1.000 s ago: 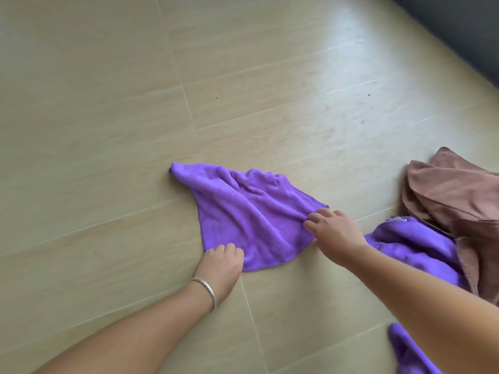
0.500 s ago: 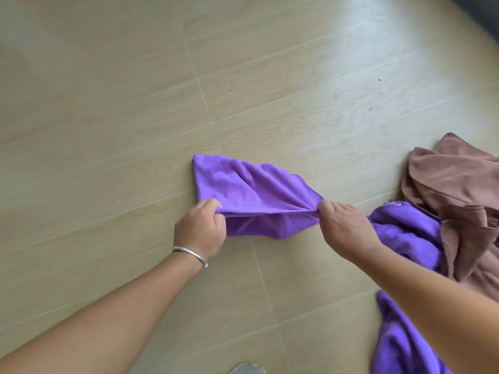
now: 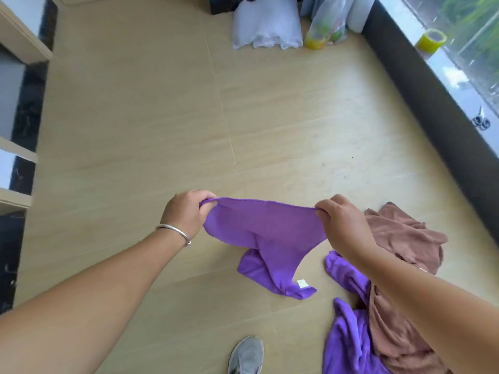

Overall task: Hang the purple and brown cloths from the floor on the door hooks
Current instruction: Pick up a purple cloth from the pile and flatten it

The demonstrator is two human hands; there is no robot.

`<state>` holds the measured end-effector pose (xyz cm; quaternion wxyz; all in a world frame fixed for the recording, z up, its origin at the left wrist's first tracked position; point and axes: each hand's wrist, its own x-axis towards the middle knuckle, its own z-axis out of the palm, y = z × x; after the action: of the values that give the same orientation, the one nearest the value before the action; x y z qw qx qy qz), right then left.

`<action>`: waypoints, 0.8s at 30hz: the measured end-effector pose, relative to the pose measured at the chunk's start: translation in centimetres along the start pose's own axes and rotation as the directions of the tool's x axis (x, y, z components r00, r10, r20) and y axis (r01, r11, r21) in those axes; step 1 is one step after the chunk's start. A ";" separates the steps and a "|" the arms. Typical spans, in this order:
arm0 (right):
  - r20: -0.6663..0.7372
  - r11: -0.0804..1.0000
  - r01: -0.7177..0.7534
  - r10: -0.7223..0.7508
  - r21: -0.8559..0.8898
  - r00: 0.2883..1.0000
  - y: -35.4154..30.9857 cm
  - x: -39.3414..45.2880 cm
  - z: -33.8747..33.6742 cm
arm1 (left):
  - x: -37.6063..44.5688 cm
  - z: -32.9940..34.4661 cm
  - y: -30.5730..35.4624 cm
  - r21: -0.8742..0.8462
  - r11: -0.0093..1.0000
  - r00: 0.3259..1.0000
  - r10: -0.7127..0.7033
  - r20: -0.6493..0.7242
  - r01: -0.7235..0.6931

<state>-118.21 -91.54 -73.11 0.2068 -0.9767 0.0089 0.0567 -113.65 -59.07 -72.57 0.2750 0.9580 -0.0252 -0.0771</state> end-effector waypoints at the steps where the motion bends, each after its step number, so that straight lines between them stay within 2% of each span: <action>1: -0.004 1.000 0.008 -0.008 -0.008 1.000 -1.1 0.5 -1.9 | 0.3 -1.9 0.6 -0.011 1.000 1.000 -0.013 -0.016 0.012; 6: -0.044 0.998 0.036 -0.038 -0.050 0.998 -6.5 4.4 -10.5 | 2.7 -10.8 3.0 -0.017 1.000 0.996 -0.014 -0.088 0.013; 13: -0.184 0.993 0.107 -0.113 -0.043 0.977 -11.7 6.8 -18.9 | 3.5 -20.1 6.3 -0.011 0.998 0.974 0.052 -0.218 -0.056; 19: -0.286 0.980 0.201 -0.191 0.004 0.939 -13.9 5.6 -23.4 | 0.8 -25.3 9.0 0.002 0.989 0.917 0.138 -0.375 -0.148; 24: -0.279 0.968 0.251 -0.238 0.013 0.930 -13.9 1.1 -23.3 | -5.3 -25.2 9.1 -0.034 0.991 0.902 0.102 -0.420 -0.128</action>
<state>-114.07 -88.31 -46.45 0.2325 -0.9633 -0.0827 -0.1060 -114.82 -53.14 -45.91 0.3072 0.9403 -0.0200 0.1452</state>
